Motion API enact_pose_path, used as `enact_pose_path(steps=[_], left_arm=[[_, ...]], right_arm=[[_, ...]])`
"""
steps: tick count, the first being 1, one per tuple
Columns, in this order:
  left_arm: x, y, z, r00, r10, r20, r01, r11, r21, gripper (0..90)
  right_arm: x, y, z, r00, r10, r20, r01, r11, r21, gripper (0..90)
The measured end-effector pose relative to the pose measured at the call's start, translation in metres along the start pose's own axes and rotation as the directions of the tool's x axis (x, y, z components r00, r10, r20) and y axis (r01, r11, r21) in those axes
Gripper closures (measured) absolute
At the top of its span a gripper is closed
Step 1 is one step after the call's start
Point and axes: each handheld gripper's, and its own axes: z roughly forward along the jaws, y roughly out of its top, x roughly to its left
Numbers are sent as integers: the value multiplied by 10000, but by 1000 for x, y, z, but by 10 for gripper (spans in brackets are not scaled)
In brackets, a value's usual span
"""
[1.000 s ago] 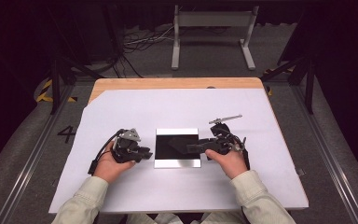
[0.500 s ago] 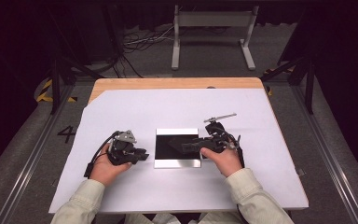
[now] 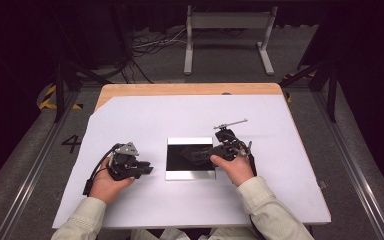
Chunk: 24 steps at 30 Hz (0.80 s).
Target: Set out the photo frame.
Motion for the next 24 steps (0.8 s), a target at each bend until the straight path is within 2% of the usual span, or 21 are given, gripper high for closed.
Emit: enact_pose_path(steps=[4,13,19,24], left_arm=[[0,0,0,10000,0,-6,0,10000,1,729],[-1,1,1,10000,-26,20,26,10000,25,729],[-1,3,2,10000,-10,47,10,10000,-15,729],[-1,5,4,9999,93,80,-94,10000,35,729]], right_arm=[[-3,-1,3,9997,220,-122,-219,9997,124,444],[-5,-1,0,9993,377,0,-377,9993,66,527],[1,-1,-5,9999,64,127,-64,10000,8,593],[8,-1,-10,9987,-450,228,450,9990,3,634]])
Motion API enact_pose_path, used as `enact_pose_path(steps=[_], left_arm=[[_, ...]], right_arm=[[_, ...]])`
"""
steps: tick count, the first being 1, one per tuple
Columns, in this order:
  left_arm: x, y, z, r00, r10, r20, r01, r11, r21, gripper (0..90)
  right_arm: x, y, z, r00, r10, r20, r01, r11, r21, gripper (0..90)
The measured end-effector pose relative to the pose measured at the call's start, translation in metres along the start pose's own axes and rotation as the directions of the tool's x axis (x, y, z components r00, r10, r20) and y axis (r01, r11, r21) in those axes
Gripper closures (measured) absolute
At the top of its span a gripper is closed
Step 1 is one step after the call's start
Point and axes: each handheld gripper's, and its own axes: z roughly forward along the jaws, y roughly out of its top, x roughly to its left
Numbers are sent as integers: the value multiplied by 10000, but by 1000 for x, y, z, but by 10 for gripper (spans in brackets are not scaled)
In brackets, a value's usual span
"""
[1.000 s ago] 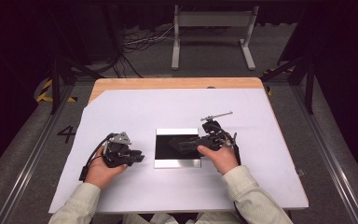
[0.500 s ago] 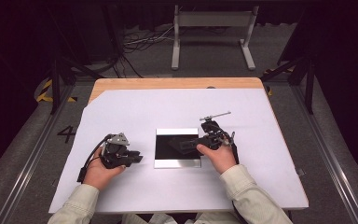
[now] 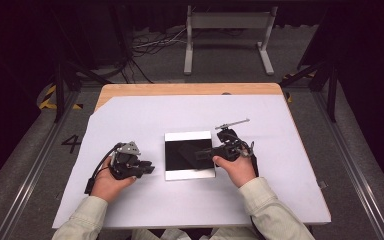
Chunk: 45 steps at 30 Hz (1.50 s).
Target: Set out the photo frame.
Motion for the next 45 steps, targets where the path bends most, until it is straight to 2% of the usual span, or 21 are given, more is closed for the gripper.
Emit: enact_pose_path(steps=[3,8,13,18,27,31,35,40,45], left_arm=[[0,2,1,10000,24,36,-23,10000,-20,729],[0,3,2,10000,43,5,-43,10000,-27,729],[0,5,3,9999,112,79,-112,9999,-31,729],[0,7,4,9998,147,127,-147,9999,-25,729],[-1,9,5,9997,194,131,-193,9998,-32,729],[-1,9,5,9997,220,128,-219,9997,-81,729],[-1,9,5,9997,195,141,-194,9998,-44,729],[-2,9,6,9997,189,140,-188,9998,-45,729],[-1,9,6,9997,189,141,-188,9998,-56,729]], right_arm=[[5,0,-4,9996,-278,60,277,9994,187,658],[7,0,-9,9992,-381,-113,386,9984,422,695],[10,-1,-15,9981,-562,-262,585,9935,975,741],[9,-3,-20,9956,-458,-815,579,9866,1523,794],[9,-4,-22,9895,-357,-1397,605,9822,1780,831],[10,-5,-24,9852,-322,-1682,610,9837,1692,854],[11,-4,-27,9768,-330,-2115,641,9878,1419,876],[11,-4,-31,9788,-453,-1996,684,9916,1102,878],[12,-2,-38,9856,-955,-1394,1027,9937,459,880]])
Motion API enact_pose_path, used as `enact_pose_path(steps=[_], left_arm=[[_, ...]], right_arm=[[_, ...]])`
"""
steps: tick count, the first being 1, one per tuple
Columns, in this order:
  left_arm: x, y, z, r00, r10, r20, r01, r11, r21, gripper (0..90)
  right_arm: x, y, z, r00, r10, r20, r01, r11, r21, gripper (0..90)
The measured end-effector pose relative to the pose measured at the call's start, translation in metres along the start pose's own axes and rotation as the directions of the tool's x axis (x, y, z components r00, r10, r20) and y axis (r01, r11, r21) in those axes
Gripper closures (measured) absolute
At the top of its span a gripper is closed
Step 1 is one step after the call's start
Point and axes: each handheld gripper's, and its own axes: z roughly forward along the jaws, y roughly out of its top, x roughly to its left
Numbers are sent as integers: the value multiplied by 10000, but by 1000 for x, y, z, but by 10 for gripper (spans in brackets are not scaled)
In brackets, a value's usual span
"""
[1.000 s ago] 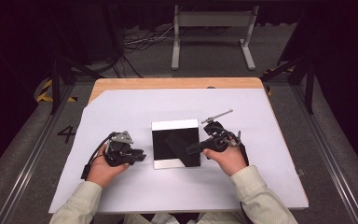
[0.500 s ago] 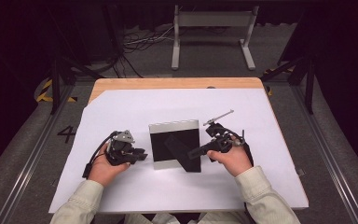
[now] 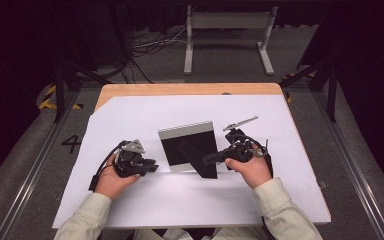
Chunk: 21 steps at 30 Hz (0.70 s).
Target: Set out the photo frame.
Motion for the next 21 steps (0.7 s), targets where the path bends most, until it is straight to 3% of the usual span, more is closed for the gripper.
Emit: enact_pose_path(steps=[7,9,15,18,21], left_arm=[[0,2,1,10000,46,32,-46,10000,-26,729],[0,3,2,9999,111,71,-111,9999,23,729],[-1,6,5,9998,171,118,-171,9998,47,729],[-1,8,7,9996,191,185,-192,9998,36,729],[-1,10,8,9996,207,203,-208,9998,49,729]], right_arm=[[0,-1,-8,9967,-319,741,365,9974,-616,879],[-2,-2,-12,9922,-491,1150,602,9936,-955,879],[-10,-7,-20,9823,-677,1747,941,9845,-1478,879],[-17,-10,-22,9757,-799,2040,1096,9842,-1391,879],[-21,-13,-24,9772,-826,1958,1107,9843,-1377,878]])
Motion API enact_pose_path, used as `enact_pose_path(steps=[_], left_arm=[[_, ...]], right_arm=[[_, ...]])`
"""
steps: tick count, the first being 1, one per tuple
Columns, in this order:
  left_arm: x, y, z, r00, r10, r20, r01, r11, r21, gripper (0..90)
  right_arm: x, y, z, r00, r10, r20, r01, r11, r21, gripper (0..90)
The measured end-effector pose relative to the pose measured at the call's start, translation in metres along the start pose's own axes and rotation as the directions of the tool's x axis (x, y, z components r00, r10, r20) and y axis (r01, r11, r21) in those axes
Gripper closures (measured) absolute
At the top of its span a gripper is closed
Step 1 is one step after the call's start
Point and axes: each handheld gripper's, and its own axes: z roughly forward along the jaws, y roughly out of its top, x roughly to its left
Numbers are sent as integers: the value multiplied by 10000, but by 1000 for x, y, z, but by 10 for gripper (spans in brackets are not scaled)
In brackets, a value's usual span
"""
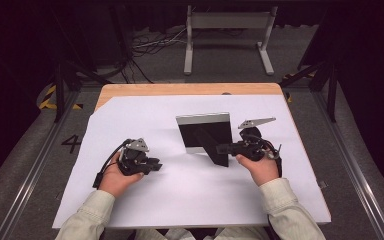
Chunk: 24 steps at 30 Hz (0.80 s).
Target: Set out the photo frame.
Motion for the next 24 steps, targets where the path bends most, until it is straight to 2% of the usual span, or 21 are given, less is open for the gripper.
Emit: enact_pose_path(steps=[9,13,16,24], left_arm=[[0,2,0,9999,117,-14,-117,9999,-37,727],[0,2,0,9999,114,-4,-114,9999,-60,728],[0,3,0,9999,146,-47,-147,9999,-64,727],[-1,7,3,9998,213,22,-212,9998,-54,724]], right_arm=[[0,-2,-1,9946,-1034,94,1023,9915,806,875],[0,-3,-3,9840,-1778,135,1751,9777,1158,874],[-1,-5,-4,9794,-2012,163,1974,9714,1323,873],[1,-12,-2,9592,-2809,323,2702,9443,1877,869]])
